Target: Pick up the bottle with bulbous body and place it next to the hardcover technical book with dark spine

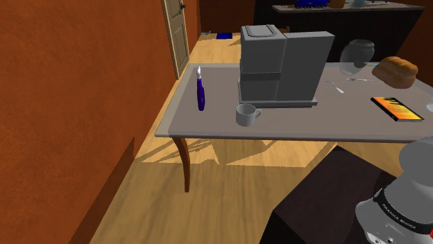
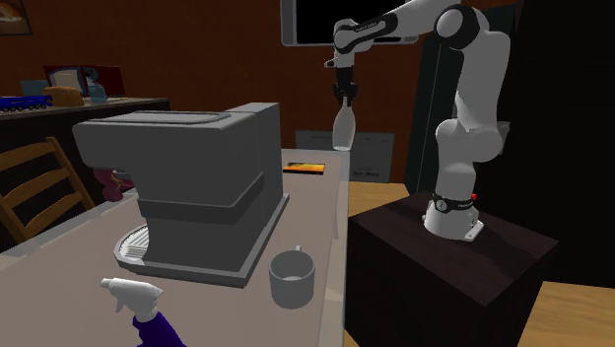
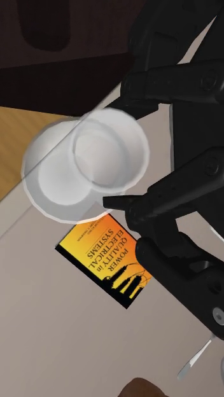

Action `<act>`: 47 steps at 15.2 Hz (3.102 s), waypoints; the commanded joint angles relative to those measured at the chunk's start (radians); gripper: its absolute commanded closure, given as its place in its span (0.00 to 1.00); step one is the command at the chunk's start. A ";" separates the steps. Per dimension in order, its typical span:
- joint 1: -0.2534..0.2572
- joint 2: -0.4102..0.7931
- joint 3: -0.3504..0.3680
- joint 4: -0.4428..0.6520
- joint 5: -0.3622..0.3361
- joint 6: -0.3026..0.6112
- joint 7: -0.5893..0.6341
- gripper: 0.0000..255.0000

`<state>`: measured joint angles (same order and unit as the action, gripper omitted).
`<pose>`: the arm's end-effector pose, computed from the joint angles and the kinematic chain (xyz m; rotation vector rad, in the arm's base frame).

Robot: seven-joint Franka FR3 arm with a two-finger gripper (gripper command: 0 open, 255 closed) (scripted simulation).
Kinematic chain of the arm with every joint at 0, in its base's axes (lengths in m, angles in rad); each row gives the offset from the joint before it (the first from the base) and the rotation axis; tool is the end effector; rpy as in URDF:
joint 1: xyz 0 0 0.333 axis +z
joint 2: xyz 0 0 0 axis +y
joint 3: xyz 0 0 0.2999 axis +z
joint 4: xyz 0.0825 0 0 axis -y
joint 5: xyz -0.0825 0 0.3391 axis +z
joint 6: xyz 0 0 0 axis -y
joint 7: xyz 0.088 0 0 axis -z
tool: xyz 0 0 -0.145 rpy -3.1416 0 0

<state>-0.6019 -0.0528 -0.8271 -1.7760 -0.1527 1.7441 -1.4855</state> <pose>0.0460 -0.5073 0.5157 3.1171 0.1297 -0.1724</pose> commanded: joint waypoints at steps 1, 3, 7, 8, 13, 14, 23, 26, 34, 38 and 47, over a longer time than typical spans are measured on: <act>0.000 -0.007 0.001 -0.032 -0.006 0.028 0.007 1.00; 0.000 -0.007 0.000 -0.059 -0.007 0.054 0.009 1.00; -0.002 -0.003 -0.002 -0.109 -0.006 0.107 0.013 1.00; -0.003 -0.001 -0.003 -0.121 -0.005 0.121 0.014 1.00; -0.005 0.013 -0.008 -0.178 0.002 0.188 0.013 1.00; -0.006 0.016 -0.009 -0.189 0.004 0.201 0.013 1.00; -0.012 0.060 -0.018 -0.271 0.033 0.315 -0.001 1.00; -0.012 0.060 -0.018 -0.271 0.033 0.315 -0.001 1.00; -0.012 0.060 -0.018 -0.271 0.033 0.315 -0.001 0.00; -0.008 0.044 -0.014 -0.249 0.022 0.282 0.008 0.00; 0.001 0.011 -0.003 -0.181 0.001 0.188 0.024 0.00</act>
<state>-0.6015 -0.0413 -0.8305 -1.9573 -0.1518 1.9328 -1.4616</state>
